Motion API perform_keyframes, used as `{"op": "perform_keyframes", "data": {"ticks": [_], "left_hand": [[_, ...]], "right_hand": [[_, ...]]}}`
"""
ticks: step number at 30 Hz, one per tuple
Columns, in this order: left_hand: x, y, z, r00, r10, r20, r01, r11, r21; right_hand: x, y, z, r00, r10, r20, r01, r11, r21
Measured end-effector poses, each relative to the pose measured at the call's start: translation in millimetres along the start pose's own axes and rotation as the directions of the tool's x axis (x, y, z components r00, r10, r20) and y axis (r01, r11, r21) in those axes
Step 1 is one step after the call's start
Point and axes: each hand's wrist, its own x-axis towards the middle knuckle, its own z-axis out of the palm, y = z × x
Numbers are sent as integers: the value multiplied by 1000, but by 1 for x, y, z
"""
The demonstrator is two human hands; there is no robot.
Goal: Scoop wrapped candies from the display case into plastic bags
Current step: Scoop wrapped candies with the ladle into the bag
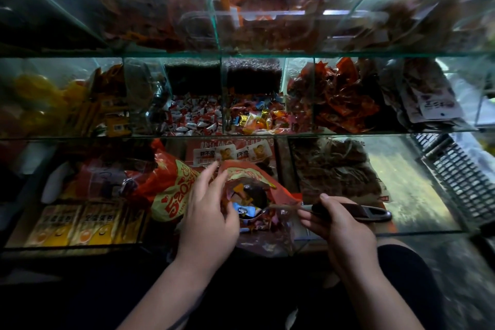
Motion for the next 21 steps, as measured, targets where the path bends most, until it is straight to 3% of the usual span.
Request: {"op": "perform_keyframes", "data": {"ticks": [2, 3, 7, 9, 13, 21], "left_hand": [[-2, 8, 5, 987, 156, -23, -157, 986, -49], [-2, 11, 10, 988, 156, 24, -154, 986, -72], [10, 12, 29, 955, -131, 268, 120, 991, 57], [14, 8, 36, 932, -187, 311, 148, 978, 144], [18, 5, 41, 957, -134, 257, 81, 975, 208], [36, 16, 30, 987, 72, 146, -99, 978, 184]], "right_hand": [[-2, -6, -4, 1000, -26, 7, 26, 1000, 15], [-4, -10, -5, 999, -34, 11, 34, 999, 23], [-17, -28, -8, 996, -74, 40, 73, 996, 42], [-28, -39, -8, 992, -99, 77, 97, 995, 25], [-51, -56, -5, 974, -111, 197, 103, 993, 49], [-73, -93, 9, 966, -135, 219, 95, 978, 183]]}}
